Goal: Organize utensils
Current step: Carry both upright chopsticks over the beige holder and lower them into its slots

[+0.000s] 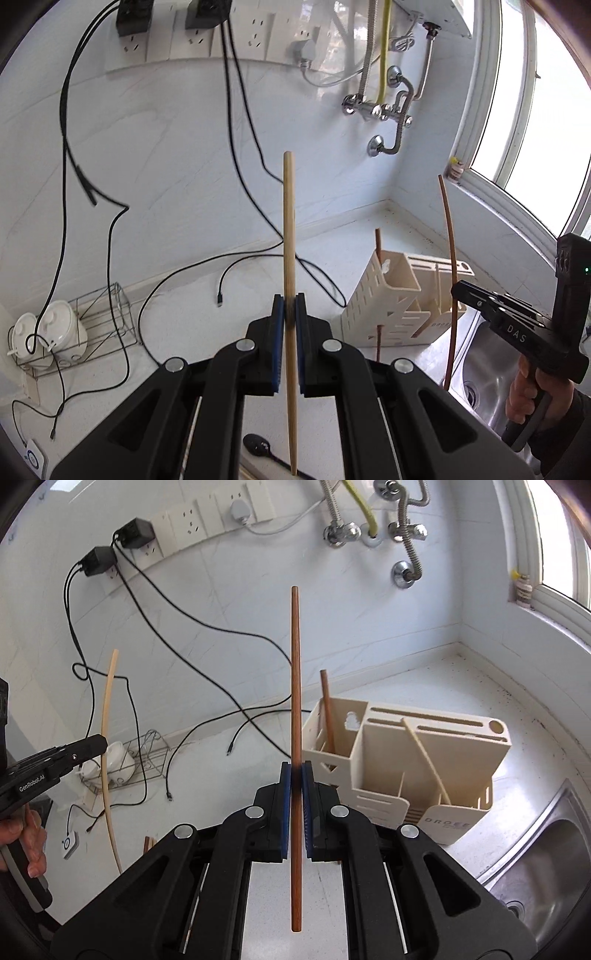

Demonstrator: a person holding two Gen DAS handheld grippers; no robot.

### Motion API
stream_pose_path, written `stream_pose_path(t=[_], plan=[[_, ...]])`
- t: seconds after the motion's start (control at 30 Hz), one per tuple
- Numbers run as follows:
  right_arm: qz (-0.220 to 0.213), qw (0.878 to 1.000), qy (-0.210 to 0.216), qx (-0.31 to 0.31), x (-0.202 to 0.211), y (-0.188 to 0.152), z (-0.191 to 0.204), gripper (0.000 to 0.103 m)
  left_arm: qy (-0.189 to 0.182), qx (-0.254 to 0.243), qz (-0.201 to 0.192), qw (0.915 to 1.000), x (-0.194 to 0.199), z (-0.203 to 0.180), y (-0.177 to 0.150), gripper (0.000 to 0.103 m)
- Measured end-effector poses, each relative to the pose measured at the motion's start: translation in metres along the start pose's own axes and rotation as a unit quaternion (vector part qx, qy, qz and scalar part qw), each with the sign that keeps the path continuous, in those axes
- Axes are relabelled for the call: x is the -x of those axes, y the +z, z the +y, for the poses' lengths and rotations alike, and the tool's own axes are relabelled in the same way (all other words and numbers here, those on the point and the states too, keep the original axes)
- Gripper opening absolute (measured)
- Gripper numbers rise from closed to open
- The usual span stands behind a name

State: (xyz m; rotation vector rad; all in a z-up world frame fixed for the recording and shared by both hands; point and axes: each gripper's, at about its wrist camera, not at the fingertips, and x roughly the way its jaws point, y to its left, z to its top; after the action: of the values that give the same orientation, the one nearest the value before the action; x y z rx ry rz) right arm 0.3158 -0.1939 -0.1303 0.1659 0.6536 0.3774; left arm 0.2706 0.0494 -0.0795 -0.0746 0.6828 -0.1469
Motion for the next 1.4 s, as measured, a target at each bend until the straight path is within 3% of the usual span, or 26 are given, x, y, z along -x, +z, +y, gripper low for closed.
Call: stream_pose_path(t=[0.17, 0.57, 0.93, 1.1, 1.4], plan=[[-0.064, 0.998, -0.021, -0.016, 0.020, 0.016, -0.028, 0.005, -0.028, -0.021, -0.067, 0.9971, -0.004, -0.033, 0.029, 0.006], [-0.182, 0.982, -0.049, -0.020, 0.040, 0.033, -0.077, 0.005, -0.089, -0.025, -0.168, 0.9815, -0.031, -0.088, 0.069, 0.006], [-0.253, 0.960, -0.113, 0.045, 0.034, 0.020, -0.075, 0.005, -0.107, -0.006, -0.254, 0.9611, -0.051, -0.107, 0.062, 0.006], [-0.287, 0.947, -0.134, 0.061, 0.026, 0.011, -0.073, 0.005, -0.121, -0.009, -0.267, 0.9561, -0.068, -0.113, 0.062, 0.006], [-0.310, 0.931, -0.163, 0.101, 0.008, -0.006, -0.072, 0.005, -0.099, -0.024, -0.294, 0.9505, -0.093, -0.113, 0.036, 0.006]])
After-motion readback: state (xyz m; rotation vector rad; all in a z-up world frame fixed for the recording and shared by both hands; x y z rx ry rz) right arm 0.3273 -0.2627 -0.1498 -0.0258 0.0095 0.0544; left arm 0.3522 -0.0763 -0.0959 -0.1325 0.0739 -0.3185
